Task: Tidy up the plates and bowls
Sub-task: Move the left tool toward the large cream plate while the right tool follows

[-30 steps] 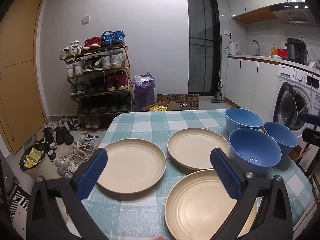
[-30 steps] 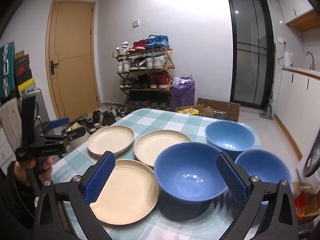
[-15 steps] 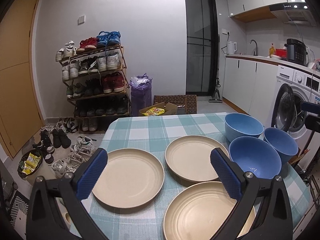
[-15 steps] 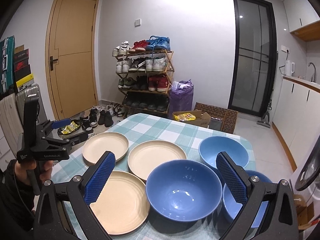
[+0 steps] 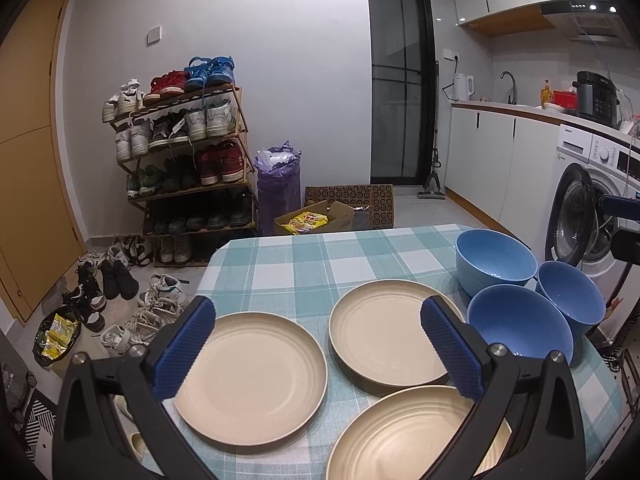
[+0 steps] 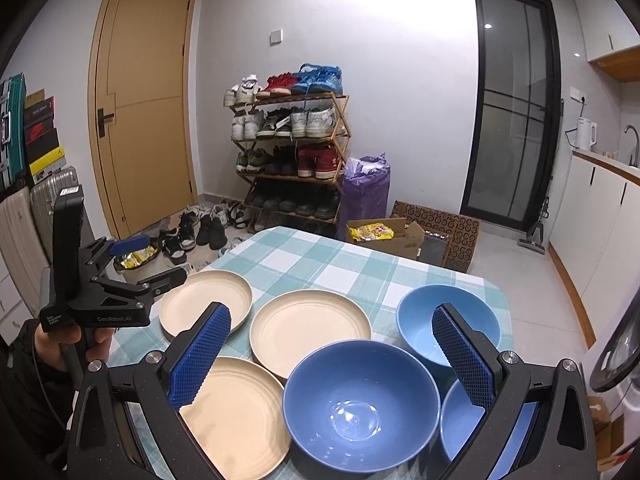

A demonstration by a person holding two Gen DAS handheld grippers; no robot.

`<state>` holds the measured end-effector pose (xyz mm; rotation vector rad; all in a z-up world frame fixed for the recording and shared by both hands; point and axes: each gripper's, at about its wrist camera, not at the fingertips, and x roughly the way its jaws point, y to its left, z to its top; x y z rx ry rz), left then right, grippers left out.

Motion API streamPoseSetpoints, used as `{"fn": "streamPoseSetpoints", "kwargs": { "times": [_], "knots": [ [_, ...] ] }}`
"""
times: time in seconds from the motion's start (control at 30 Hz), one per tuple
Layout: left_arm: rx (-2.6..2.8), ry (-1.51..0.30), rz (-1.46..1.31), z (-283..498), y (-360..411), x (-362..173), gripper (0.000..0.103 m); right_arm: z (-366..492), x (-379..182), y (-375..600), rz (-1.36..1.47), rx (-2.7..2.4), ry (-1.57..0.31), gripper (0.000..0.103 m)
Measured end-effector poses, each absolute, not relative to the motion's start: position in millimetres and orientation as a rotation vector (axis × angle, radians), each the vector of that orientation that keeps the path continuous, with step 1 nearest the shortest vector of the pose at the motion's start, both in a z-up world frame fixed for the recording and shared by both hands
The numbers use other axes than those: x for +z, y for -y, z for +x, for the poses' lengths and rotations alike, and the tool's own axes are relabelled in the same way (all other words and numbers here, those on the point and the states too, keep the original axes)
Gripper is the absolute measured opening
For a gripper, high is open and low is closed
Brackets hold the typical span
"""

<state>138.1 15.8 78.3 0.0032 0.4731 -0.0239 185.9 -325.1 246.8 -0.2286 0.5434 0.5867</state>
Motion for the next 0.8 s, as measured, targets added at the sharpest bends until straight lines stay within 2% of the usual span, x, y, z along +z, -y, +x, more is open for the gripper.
{"fn": "streamPoseSetpoints", "kwargs": {
  "times": [0.8],
  "knots": [
    [-0.062, -0.612, -0.038, 194, -17, 41, 0.103, 277, 214, 289, -0.22, 0.617, -0.764, 0.103]
  ]
}}
